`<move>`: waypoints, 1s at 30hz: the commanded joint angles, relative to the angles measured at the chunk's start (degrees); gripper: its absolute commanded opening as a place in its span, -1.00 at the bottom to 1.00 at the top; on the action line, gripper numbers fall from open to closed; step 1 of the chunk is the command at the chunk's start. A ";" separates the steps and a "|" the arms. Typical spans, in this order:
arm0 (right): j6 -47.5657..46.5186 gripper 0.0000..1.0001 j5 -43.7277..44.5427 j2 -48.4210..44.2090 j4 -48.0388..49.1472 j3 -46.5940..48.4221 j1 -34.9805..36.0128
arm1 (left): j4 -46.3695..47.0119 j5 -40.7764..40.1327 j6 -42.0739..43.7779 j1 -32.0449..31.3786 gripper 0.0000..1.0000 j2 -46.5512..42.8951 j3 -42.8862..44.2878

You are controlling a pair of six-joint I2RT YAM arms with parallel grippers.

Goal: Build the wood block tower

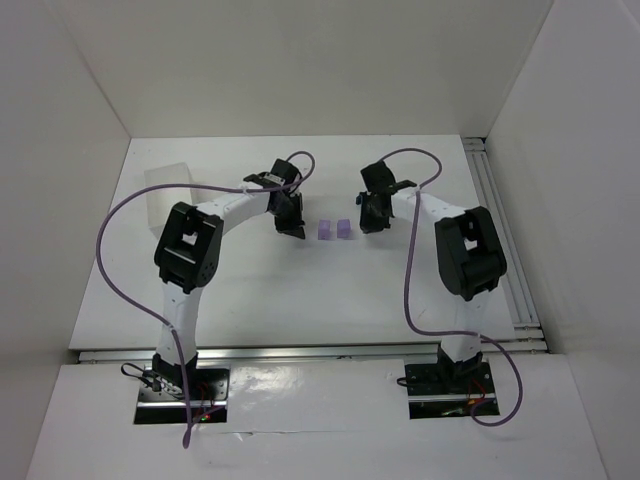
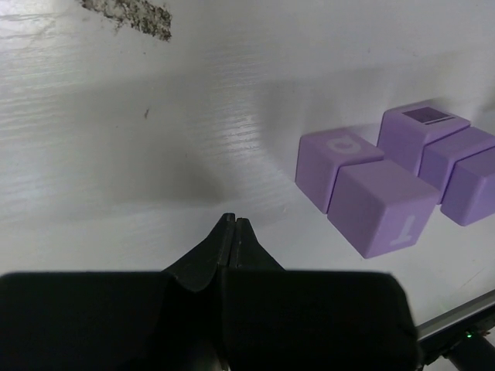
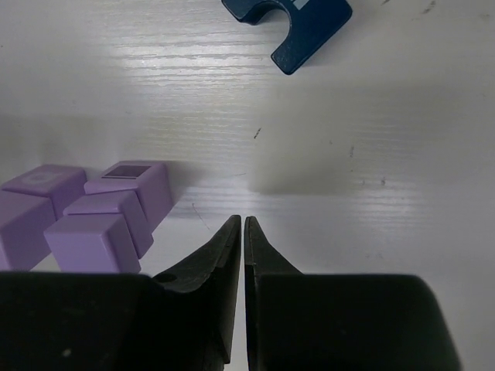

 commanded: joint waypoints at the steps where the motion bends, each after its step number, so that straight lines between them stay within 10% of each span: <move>1: -0.11 -0.75 -2.40 1.12 2.72 0.66 0.34 | 2.04 2.24 2.67 -0.21 -1.00 1.31 2.22; 30: -0.64 -0.75 -5.57 6.92 2.72 6.55 1.92 | 5.56 5.94 4.35 -1.26 -1.00 7.81 6.79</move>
